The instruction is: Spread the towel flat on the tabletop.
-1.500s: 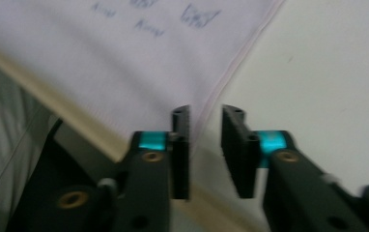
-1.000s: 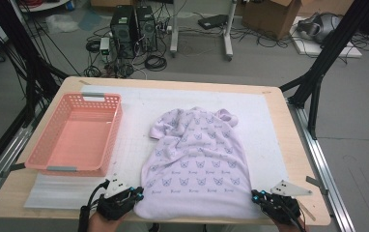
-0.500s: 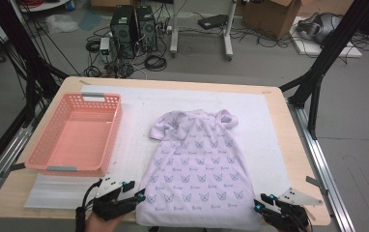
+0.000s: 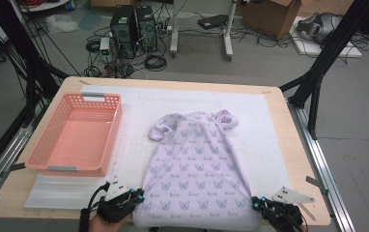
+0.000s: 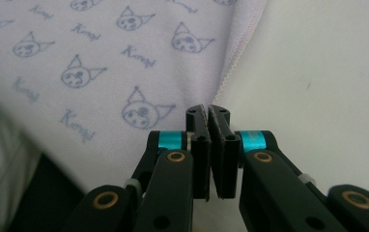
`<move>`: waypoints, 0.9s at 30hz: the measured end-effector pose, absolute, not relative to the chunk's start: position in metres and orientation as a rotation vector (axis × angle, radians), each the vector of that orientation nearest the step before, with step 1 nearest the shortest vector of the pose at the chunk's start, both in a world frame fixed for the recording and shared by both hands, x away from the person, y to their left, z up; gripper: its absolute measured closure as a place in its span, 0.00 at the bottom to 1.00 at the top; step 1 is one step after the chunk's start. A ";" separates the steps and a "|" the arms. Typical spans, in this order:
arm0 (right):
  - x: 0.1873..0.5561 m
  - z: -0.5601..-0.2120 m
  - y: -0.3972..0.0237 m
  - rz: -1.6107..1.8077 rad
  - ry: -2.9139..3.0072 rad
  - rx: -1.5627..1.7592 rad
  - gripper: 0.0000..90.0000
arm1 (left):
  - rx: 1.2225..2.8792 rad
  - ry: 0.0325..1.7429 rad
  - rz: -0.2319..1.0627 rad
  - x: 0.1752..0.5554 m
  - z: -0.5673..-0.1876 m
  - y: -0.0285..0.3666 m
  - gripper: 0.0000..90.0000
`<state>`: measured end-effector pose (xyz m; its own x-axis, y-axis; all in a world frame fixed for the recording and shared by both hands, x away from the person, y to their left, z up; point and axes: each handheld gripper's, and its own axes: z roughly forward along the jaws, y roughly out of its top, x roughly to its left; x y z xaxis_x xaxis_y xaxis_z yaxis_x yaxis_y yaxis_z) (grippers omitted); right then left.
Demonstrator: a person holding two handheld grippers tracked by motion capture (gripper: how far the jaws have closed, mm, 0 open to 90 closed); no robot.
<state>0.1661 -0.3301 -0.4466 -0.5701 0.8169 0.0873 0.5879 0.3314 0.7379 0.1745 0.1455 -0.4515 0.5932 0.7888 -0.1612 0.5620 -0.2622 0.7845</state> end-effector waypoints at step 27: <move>0.186 -0.445 -0.313 1.060 2.295 1.269 0.96 | 1.959 1.059 0.356 0.195 -0.452 0.136 0.94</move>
<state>0.1865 -0.3125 -0.4455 -0.5587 0.8256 0.0786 0.5952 0.3332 0.7313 0.1951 0.1355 -0.4522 0.5996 0.7879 -0.1403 0.5433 -0.2720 0.7943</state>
